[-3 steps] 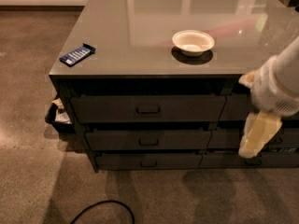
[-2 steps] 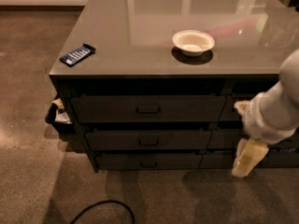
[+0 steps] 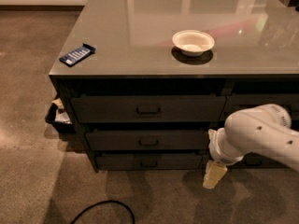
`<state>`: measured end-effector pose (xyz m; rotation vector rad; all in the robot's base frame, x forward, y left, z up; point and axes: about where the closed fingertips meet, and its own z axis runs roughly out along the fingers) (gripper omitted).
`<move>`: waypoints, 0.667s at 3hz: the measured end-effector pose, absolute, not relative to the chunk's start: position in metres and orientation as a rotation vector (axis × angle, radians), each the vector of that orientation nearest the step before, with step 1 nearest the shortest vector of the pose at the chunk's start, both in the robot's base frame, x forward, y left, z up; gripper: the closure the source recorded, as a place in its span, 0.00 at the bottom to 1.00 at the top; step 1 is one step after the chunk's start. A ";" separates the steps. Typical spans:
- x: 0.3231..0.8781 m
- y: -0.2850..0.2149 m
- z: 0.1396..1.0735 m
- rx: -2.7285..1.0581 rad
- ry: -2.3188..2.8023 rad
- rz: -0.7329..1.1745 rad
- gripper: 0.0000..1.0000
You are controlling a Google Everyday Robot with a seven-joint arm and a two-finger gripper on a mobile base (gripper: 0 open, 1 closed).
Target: Open middle drawer
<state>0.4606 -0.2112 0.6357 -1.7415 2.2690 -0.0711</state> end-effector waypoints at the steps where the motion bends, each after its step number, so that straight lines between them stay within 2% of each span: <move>1: 0.476 -0.208 0.635 -1.651 2.280 -0.097 0.00; 2: 0.477 -0.207 0.635 -1.646 2.271 -0.088 0.00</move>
Offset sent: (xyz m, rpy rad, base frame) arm 0.0166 0.0037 -0.0016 0.0158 -0.0463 -0.0506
